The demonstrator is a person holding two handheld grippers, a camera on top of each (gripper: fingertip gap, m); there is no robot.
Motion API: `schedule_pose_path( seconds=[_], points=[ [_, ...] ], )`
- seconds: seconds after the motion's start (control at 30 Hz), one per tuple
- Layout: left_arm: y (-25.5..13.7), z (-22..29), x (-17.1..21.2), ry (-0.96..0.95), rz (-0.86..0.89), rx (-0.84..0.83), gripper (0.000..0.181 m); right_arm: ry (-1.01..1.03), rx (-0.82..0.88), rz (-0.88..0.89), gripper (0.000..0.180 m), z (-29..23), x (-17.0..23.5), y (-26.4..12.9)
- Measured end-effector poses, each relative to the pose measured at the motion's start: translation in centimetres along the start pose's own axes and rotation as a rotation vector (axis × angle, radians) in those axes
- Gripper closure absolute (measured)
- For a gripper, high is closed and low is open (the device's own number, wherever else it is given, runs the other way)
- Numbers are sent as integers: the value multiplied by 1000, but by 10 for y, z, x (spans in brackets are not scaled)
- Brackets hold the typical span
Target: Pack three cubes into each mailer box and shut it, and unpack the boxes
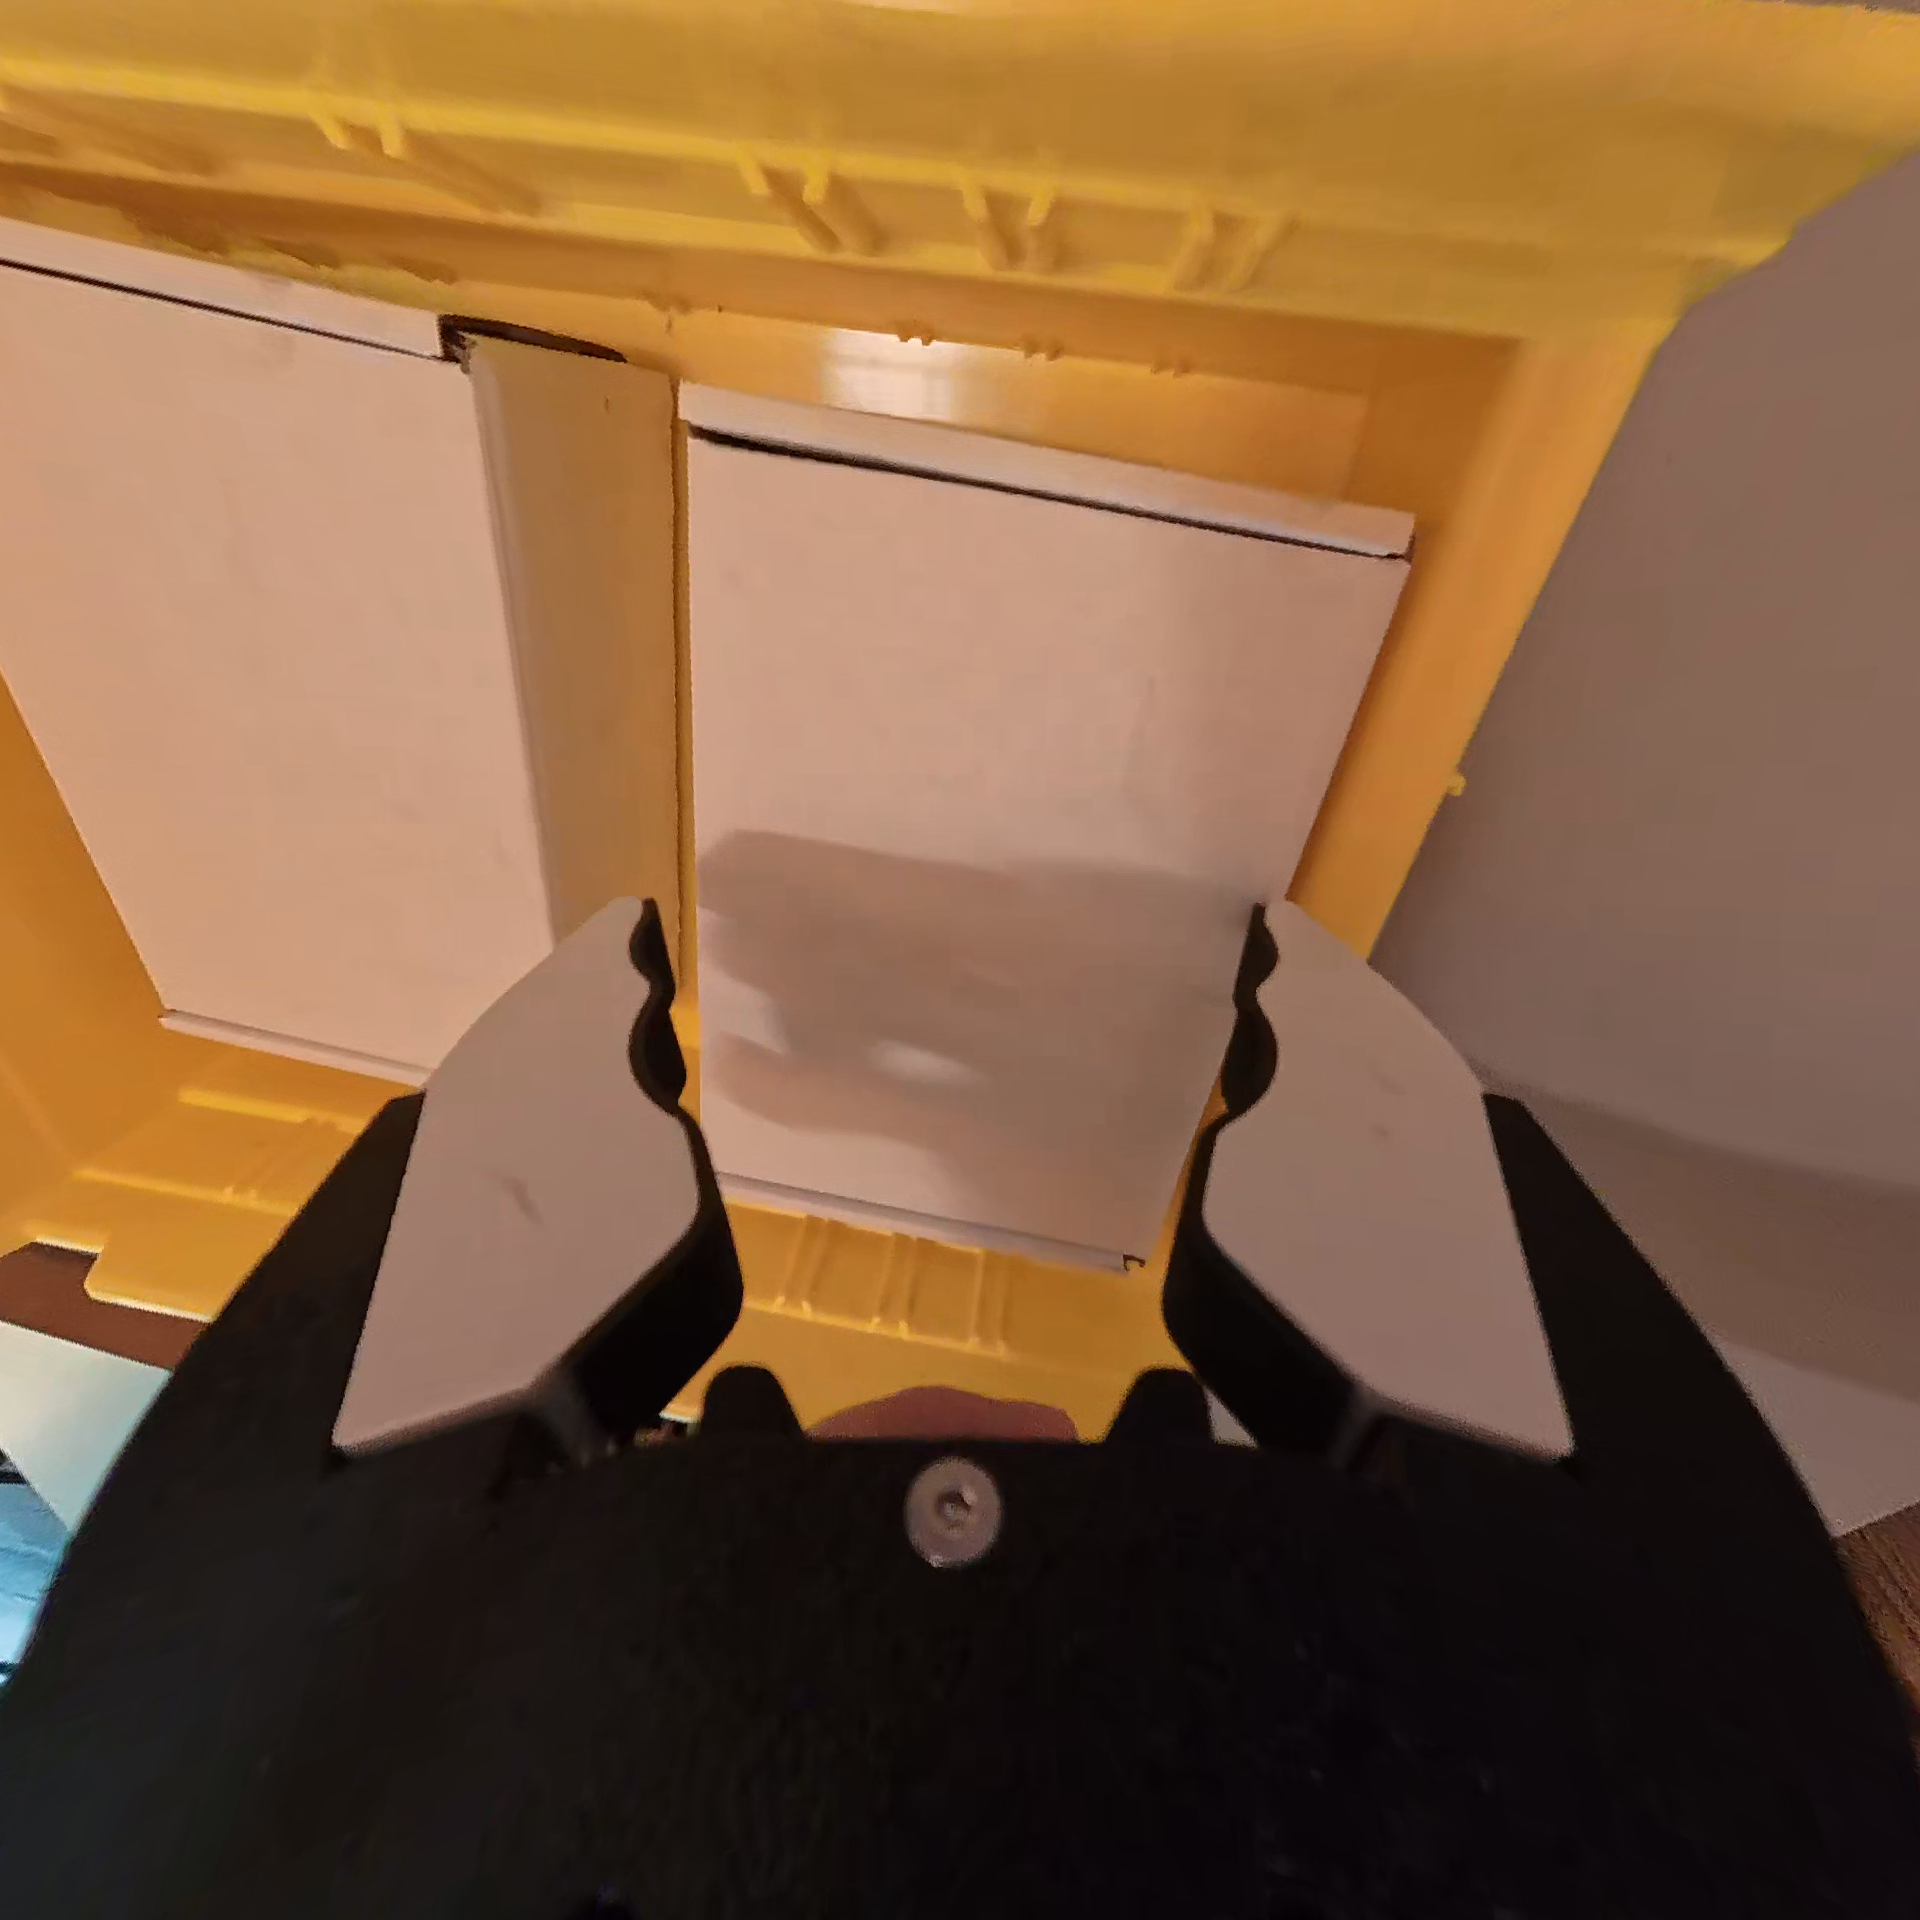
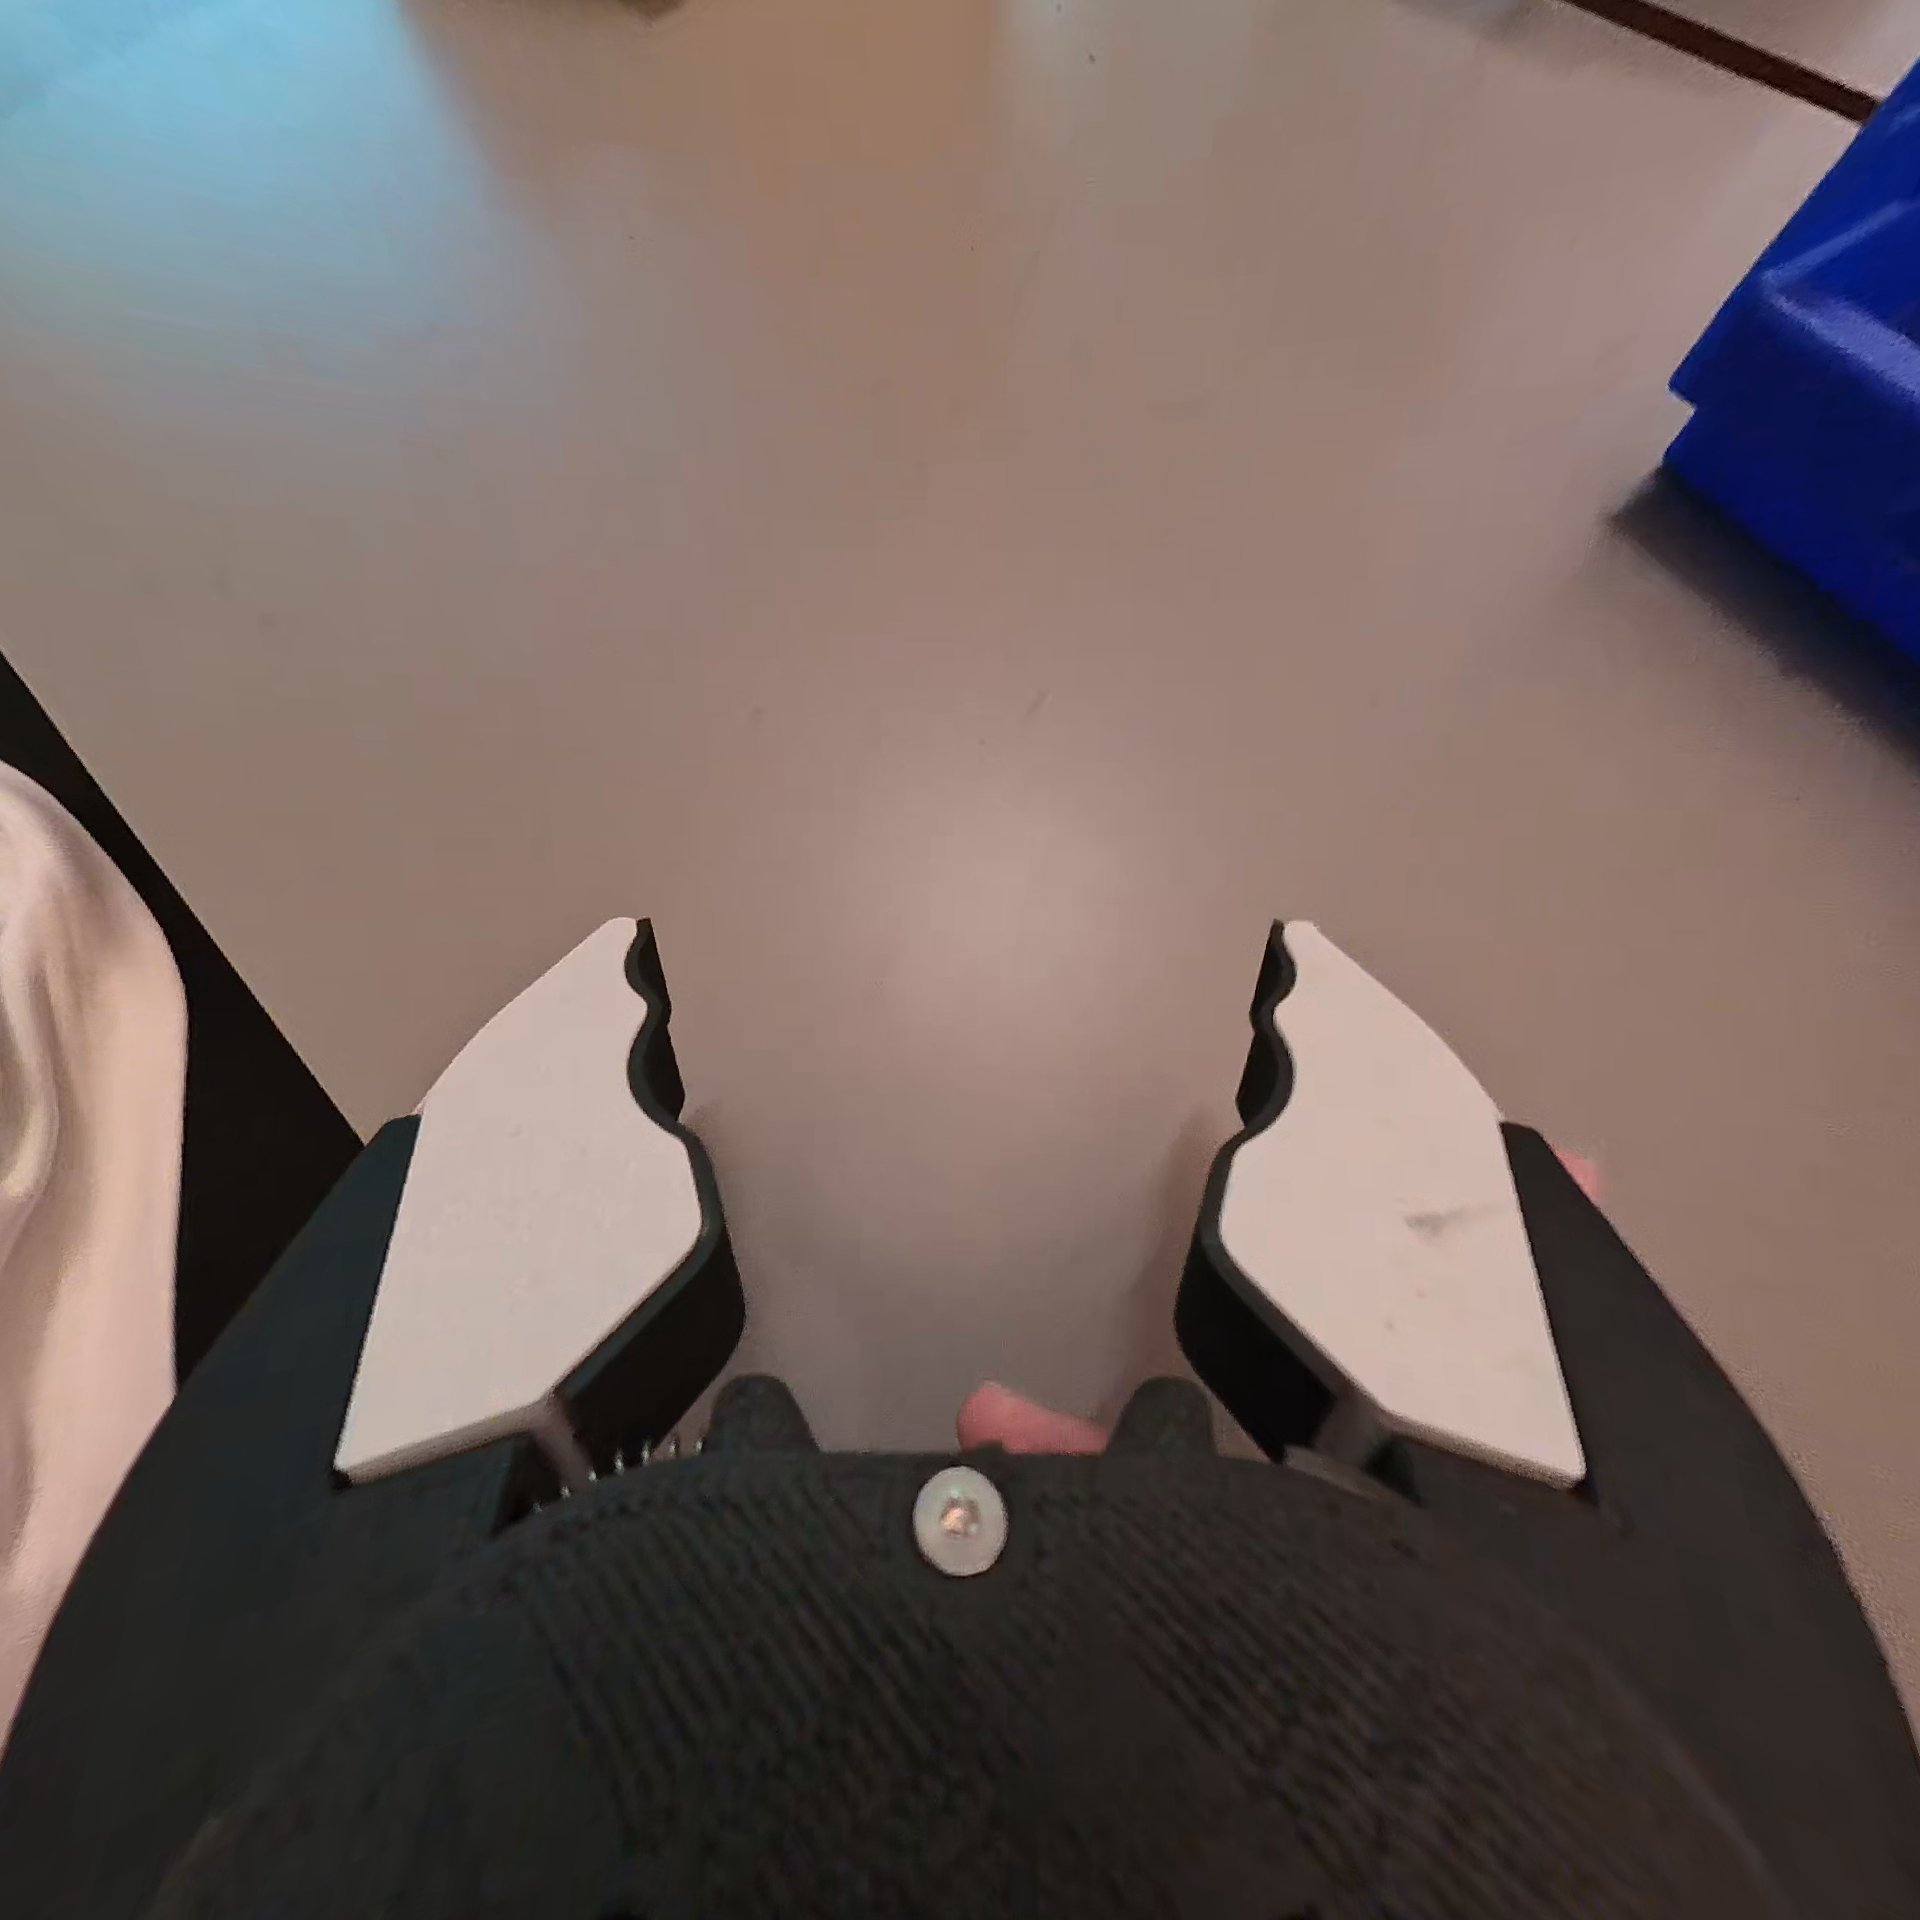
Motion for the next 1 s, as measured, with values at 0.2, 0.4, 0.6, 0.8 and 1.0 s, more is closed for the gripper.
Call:
schedule_pose_path(
  seconds=[0.2,0.4,0.6,0.8,1.0],
  points=[
    [-1,8,-6,16,-45,44,100,26,16,14,73,0,9,5],
    [-6,13,-10,59,-16,64,97,22,20,-5,75,0,11,10],
    [-3,6,-5,108,-17,-62,86,10,38,-13,76,2,7,12],
    [0,1,-3,32,-33,8,81,-11,43,-25,77,-2,4,19],
    [1,8,-10,95,7,18,84,-23,63,-53,79,-1,11,20]
  ],
)
Point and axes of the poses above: each gripper's, where its closed fingertips meet, y out along the fingers, x out of its underside, z = x × y across the jaws, the point moved 8 cm from there along -y, back along the fingers, and after that the axes turned 12 degrees about y, right-handed, at the moved point
